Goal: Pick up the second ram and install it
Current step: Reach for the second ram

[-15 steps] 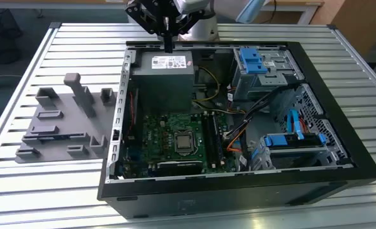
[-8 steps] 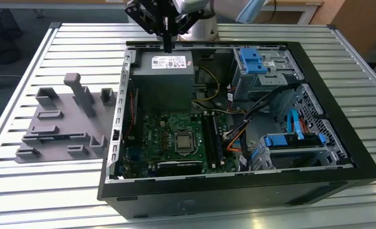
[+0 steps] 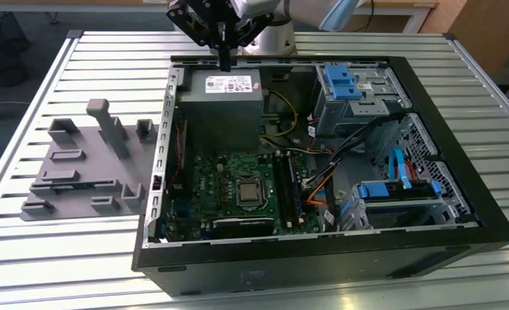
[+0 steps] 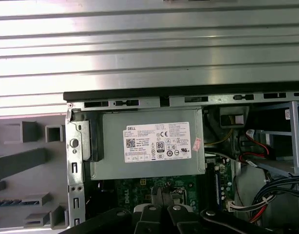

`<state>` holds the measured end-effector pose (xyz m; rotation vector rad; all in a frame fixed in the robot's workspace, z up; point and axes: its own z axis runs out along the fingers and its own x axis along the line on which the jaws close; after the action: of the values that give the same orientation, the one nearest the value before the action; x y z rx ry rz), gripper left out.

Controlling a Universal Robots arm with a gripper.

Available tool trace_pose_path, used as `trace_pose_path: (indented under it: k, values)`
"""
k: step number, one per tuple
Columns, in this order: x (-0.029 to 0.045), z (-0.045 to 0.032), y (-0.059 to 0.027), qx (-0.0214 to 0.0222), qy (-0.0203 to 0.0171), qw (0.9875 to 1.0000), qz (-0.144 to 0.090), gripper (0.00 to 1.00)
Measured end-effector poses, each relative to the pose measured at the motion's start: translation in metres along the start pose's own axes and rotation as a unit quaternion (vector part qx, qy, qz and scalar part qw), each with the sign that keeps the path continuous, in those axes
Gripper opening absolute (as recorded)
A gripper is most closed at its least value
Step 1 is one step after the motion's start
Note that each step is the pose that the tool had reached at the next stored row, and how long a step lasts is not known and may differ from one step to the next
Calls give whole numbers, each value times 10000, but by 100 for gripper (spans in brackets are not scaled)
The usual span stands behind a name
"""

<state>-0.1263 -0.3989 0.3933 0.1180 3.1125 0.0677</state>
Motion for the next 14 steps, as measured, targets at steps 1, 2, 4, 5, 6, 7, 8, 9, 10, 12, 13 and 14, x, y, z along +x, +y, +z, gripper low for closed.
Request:
trace_pose_path:
  k: [1,2,4,5,6,7,8,9,10,12,13,14]
  values:
    - [4,0,0,0,0,10000,0,11]
    - [7,0,-1,0,0,10000,0,11]
    - [14,0,-1,0,0,10000,0,11]
    - [18,0,-1,0,0,10000,0,11]
    - [22,0,-2,0,0,10000,0,11]
    - [25,0,-2,0,0,10000,0,11]
    - [29,0,-2,0,0,10000,0,11]
    - [31,0,-2,0,0,10000,0,11]
    - [33,-1,-3,1,0,10000,0,11]
    - [39,0,-3,0,0,10000,0,11]
    - [41,0,-3,0,0,10000,0,11]
    - [44,0,-3,0,0,10000,0,11]
